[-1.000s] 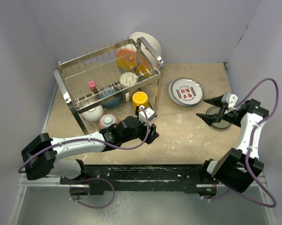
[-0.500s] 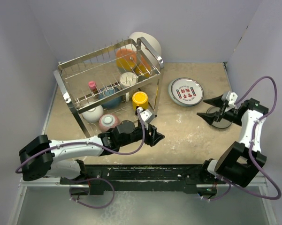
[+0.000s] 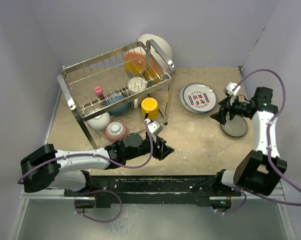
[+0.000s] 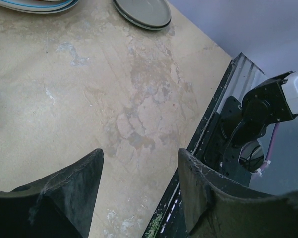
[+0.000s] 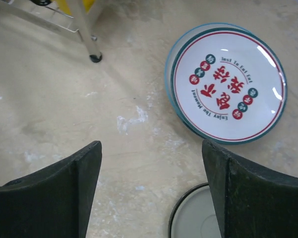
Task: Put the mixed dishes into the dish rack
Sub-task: Pick up the plate at the center of the board.
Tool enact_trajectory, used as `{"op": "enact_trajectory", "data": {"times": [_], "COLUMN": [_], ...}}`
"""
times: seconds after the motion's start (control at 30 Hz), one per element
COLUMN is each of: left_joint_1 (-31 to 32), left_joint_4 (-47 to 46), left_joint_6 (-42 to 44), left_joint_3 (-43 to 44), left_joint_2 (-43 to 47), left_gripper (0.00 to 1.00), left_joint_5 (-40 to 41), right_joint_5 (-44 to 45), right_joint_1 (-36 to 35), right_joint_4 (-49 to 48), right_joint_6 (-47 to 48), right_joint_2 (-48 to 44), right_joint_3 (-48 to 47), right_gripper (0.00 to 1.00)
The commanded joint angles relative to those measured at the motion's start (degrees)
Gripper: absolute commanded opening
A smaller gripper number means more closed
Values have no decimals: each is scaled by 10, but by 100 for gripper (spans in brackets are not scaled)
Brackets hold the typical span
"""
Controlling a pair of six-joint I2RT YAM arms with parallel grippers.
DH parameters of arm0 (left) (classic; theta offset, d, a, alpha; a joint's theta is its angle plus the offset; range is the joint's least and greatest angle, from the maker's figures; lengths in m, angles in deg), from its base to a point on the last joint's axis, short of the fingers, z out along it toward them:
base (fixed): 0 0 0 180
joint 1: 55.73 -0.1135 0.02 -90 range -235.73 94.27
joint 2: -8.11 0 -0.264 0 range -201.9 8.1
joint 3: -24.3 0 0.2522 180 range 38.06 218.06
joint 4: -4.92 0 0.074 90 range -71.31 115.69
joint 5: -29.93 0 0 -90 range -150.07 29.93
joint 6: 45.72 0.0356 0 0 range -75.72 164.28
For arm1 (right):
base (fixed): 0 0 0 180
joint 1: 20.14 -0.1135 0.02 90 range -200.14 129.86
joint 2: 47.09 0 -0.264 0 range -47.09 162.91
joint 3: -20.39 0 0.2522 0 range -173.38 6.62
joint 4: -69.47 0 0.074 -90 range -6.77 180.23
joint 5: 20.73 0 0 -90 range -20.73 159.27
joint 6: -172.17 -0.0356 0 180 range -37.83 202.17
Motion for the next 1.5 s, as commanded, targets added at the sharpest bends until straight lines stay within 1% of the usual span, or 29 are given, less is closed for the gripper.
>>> {"op": "enact_trajectory", "data": {"times": [0.0,0.03,0.07,0.13,0.17,0.2,0.23,0.3,0.37,0.43,0.5,0.53,0.6,0.63,0.77,0.83,0.93,1.23,1.47], "left_joint_1": [2,2,2,2,2,2,2,2,2,2,2,2,2,2,2,2,2,2,2], "left_joint_4": [-30,-32,-34,-39,-43,-46,-48,-55,-65,-95,-111,-111,-111,-112,-124,-128,-129,-132,-133], "left_joint_6": [-8,-9,-10,-15,-17,-20,-23,-29,-40,-48,-55,-59,-67,-71,-71,-72,-72,-71,-72], "left_joint_3": [-10,-14,-19,-29,-34,-40,-45,-60,-76,-98,-113,-116,-118,-119,-119,-119,-119,-119,-120], "left_joint_2": [34,37,38,43,49,55,61,78,93,106,115,118,120,119,106,103,101,96,96], "left_gripper": [65,65,65,66,66,67,68,75,87,100,99,99,99,99,99,99,99,99,99], "left_joint_5": [17,21,25,33,37,43,50,67,80,89,93,96,102,105,101,98,97,96,94], "right_joint_5": [226,269,315,428,478,498,490,458,470,507,544,560,576,589,642,659,662,667,663], "right_joint_1": [-84,-108,-130,-180,-205,-221,-227,-234,-258,-291,-314,-324,-337,-344,-368,-375,-382,-395,-399], "right_joint_4": [-277,-304,-338,-418,-445,-445,-432,-416,-413,-427,-443,-447,-450,-454,-469,-469,-471,-476,-473], "right_joint_6": [-242,-254,-268,-323,-335,-336,-340,-358,-371,-385,-398,-404,-409,-410,-408,-408,-408,-405,-403], "right_joint_2": [-66,-70,-72,-71,-62,-49,-33,5,33,55,77,93,111,124,169,189,201,216,225], "right_joint_3": [30,35,40,55,54,43,27,-1,-18,-23,-22,-24,-22,-19,-14,-17,-12,-1,-1], "right_gripper": [88,95,100,100,100,100,100,100,100,99,95,90,84,79,65,61,53,48,47]}}
